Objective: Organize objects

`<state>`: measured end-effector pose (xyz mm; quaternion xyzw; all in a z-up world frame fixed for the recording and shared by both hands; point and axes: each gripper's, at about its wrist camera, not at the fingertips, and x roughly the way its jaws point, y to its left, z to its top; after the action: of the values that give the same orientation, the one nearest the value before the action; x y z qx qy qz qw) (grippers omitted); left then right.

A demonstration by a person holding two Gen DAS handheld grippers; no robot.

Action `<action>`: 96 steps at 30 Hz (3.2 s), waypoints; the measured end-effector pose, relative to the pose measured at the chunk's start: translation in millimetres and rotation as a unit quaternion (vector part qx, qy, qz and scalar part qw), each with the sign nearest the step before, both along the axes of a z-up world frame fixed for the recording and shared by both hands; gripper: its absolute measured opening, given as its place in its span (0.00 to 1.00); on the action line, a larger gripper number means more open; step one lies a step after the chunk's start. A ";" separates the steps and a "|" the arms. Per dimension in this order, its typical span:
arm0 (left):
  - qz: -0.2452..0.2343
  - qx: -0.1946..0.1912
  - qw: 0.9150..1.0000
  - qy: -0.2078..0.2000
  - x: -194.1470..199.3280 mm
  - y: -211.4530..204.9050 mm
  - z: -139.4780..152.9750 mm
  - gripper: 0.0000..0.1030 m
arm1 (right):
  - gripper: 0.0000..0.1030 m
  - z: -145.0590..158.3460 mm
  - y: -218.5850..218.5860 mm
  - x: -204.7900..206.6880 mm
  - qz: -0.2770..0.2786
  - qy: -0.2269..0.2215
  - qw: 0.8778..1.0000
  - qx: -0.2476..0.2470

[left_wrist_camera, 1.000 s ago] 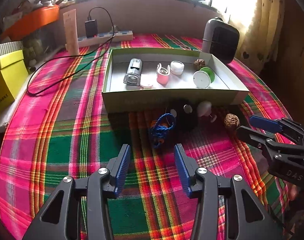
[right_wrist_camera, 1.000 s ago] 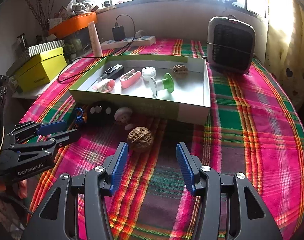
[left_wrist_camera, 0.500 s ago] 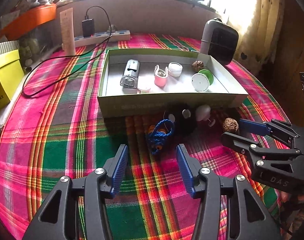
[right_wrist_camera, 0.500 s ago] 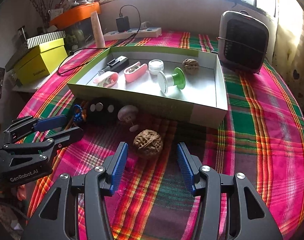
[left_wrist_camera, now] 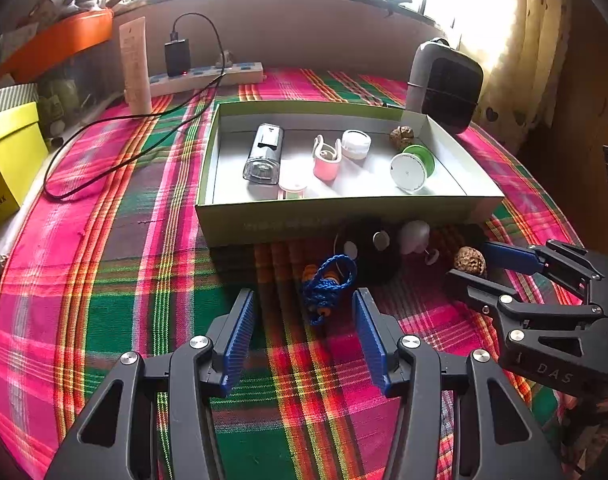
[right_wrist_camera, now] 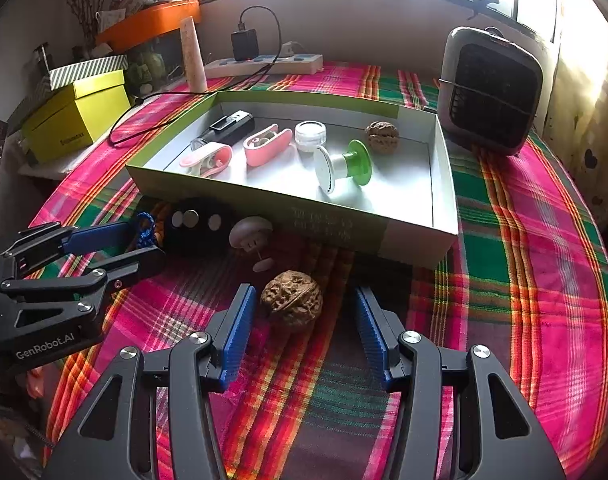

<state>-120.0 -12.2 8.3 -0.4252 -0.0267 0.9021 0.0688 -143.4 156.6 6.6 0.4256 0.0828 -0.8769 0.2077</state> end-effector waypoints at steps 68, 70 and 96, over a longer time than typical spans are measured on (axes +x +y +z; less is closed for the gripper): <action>0.006 -0.012 1.000 0.002 -9.2 -3.5 -0.1 0.27 | 0.30 1.0 1.4 4.8 0.007 0.004 1.000 0.000; 0.006 -0.010 1.000 0.002 -9.8 -4.5 -0.1 0.27 | 0.30 1.0 1.4 4.7 0.007 0.004 1.000 0.000; 0.002 -0.018 1.000 0.014 -2.6 0.7 11.6 0.17 | 0.30 8.7 2.1 8.3 0.005 0.011 1.000 -0.009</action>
<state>-122.6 -11.5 19.9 -0.4138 -0.0099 0.9084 0.0597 -135.1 158.7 15.3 0.4133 0.0792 -0.8813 0.2152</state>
